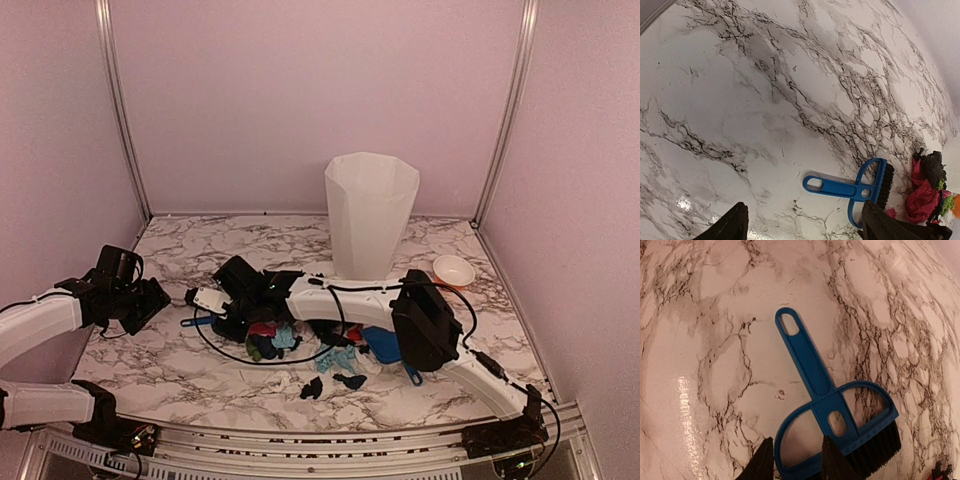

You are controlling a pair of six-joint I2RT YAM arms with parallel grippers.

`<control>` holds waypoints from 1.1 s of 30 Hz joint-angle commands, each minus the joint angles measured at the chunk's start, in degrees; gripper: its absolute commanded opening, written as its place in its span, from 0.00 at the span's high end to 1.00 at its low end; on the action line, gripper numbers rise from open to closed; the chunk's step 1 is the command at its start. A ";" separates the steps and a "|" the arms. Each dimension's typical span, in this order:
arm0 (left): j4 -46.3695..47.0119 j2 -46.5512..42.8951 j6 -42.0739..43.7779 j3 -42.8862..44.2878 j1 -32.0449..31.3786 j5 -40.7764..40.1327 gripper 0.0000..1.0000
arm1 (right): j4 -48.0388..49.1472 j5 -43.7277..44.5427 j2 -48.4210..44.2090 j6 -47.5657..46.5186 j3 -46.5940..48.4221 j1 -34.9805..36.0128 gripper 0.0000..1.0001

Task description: Sweep away the paper scraps from the table

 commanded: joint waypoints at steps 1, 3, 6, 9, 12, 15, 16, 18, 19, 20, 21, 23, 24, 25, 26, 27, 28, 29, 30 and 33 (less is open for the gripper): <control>-0.78 0.00 -0.30 -0.55 0.46 1.49 0.21 | -1.60 -2.66 2.73 -0.86 3.31 0.44 0.69; -0.80 0.32 -0.52 -0.44 0.54 1.81 0.21 | -1.99 -2.97 3.18 -0.78 3.27 0.69 0.70; -0.82 1.05 -0.91 -0.12 0.70 2.94 0.22 | -2.63 -2.02 3.62 -0.89 2.87 1.49 0.71; -0.75 1.94 -1.15 0.23 0.63 3.29 0.22 | -2.74 -1.64 4.22 -0.08 2.37 1.61 0.72; -0.80 2.54 -1.55 0.61 0.70 3.77 0.22 | -4.23 -1.50 5.89 0.69 4.16 1.58 0.79; -0.82 2.72 -2.56 0.66 0.73 4.64 0.22 | -6.33 0.07 6.69 1.62 5.36 1.78 0.93; -0.81 2.74 -3.13 0.62 0.76 4.94 0.21 | -6.77 0.55 6.61 2.12 5.32 1.84 0.98; -0.58 2.58 -4.52 0.41 0.84 5.67 0.21 | -7.31 0.88 6.35 3.58 5.27 1.91 1.00; -0.41 2.53 -5.42 0.18 0.87 6.18 0.21 | -7.35 0.96 6.03 4.28 5.13 1.89 1.00; -0.05 2.44 -6.06 -0.13 0.96 6.63 0.21 | -7.00 1.11 5.57 4.97 4.76 1.93 1.00; 0.46 2.34 -6.62 -0.43 1.08 6.92 0.21 | -6.52 1.23 4.99 5.70 4.37 1.94 1.00; 1.34 2.14 -7.21 -1.22 1.42 7.15 0.21 | -4.54 1.20 3.22 7.26 2.63 1.89 1.00; 1.86 2.16 -7.26 -1.61 1.79 7.48 0.21 | -3.48 0.83 2.18 8.08 1.32 1.86 1.00; 2.72 2.33 -7.26 -2.09 2.30 8.34 0.20 | -2.46 0.20 1.28 8.80 0.55 1.85 1.00; 3.99 2.45 -7.10 -2.83 2.89 9.53 0.20 | -1.56 -0.41 0.39 9.69 -0.03 1.85 1.00; 5.12 2.66 -7.01 -3.43 3.41 10.50 0.20 | -0.81 -0.99 -0.46 10.47 -0.56 1.80 1.00; 6.27 2.85 -6.87 -3.92 4.10 11.33 0.20 | 0.10 -1.44 -1.22 11.24 -1.13 1.71 1.00; 7.99 3.05 -6.76 -4.40 4.61 12.24 0.20 | 0.99 -1.95 -1.94 12.25 -1.59 1.71 1.00; 9.35 3.21 -6.82 -5.01 5.06 13.27 0.21 | 1.86 -2.22 -2.64 13.21 -2.13 1.75 1.00; 14.74 3.09 -8.25 -7.00 5.95 16.68 0.22 | 4.60 -3.29 -4.61 16.13 -3.82 1.44 1.00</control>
